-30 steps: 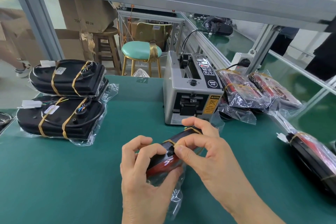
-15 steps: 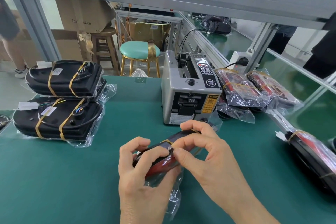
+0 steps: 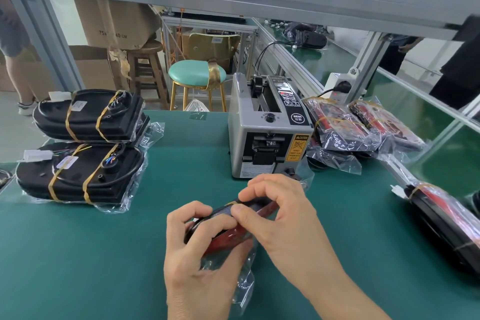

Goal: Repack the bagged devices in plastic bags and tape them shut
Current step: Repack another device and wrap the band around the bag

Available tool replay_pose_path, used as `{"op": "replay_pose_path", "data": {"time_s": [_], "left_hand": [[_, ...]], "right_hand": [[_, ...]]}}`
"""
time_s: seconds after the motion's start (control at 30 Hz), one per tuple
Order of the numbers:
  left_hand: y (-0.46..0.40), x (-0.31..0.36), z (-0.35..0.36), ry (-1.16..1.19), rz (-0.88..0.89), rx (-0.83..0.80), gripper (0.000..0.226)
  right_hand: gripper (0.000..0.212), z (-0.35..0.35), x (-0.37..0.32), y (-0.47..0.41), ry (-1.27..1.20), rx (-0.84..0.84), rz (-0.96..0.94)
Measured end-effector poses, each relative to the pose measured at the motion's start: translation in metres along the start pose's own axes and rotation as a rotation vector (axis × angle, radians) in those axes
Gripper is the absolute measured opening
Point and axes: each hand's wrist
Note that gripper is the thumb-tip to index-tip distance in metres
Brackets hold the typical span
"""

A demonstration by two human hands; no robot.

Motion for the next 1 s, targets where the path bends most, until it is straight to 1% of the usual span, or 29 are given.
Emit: {"op": "replay_pose_path", "data": {"time_s": [0.07, 0.2, 0.33, 0.4, 0.53, 0.67, 0.73, 0.83, 0.9, 1.0], "left_hand": [[0.0, 0.0, 0.001, 0.007, 0.01, 0.0, 0.038], [-0.001, -0.001, 0.001, 0.028, 0.006, 0.01, 0.04], [0.0, -0.006, -0.002, 0.025, 0.019, 0.007, 0.052], [0.0, -0.006, -0.002, 0.022, 0.021, 0.003, 0.049], [-0.002, -0.002, 0.0, 0.034, 0.012, 0.0, 0.029], [0.0, 0.0, 0.0, -0.009, -0.024, -0.012, 0.037], [-0.001, 0.001, -0.001, -0.019, -0.038, -0.024, 0.036], [-0.003, 0.002, -0.003, -0.019, -0.08, -0.039, 0.043], [-0.003, 0.001, -0.004, -0.047, -0.108, -0.038, 0.046], [-0.004, 0.0, -0.005, -0.087, -0.173, -0.034, 0.047]], "right_hand": [[0.015, -0.001, 0.001, -0.001, 0.002, -0.004, 0.01], [0.032, -0.003, 0.004, -0.002, -0.037, -0.066, 0.062], [0.034, -0.007, 0.005, -0.001, -0.119, -0.099, 0.098], [0.031, -0.007, 0.003, 0.0, -0.108, -0.117, 0.076], [0.026, -0.002, -0.001, 0.001, 0.056, -0.111, -0.041], [0.037, -0.004, 0.003, 0.001, 0.006, -0.127, -0.012], [0.039, -0.009, 0.006, 0.0, -0.028, -0.148, 0.007], [0.033, -0.02, 0.008, -0.001, -0.008, -0.215, -0.06], [0.03, -0.024, 0.008, -0.002, 0.046, -0.271, -0.129], [0.021, -0.02, 0.01, -0.002, 0.197, -0.264, -0.253]]}}
Point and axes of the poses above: each hand's wrist, its own y-axis away from the middle knuckle, its own z-axis out of the palm, x = y × z, and after that the axes turned 7 degrees about y, right-handed
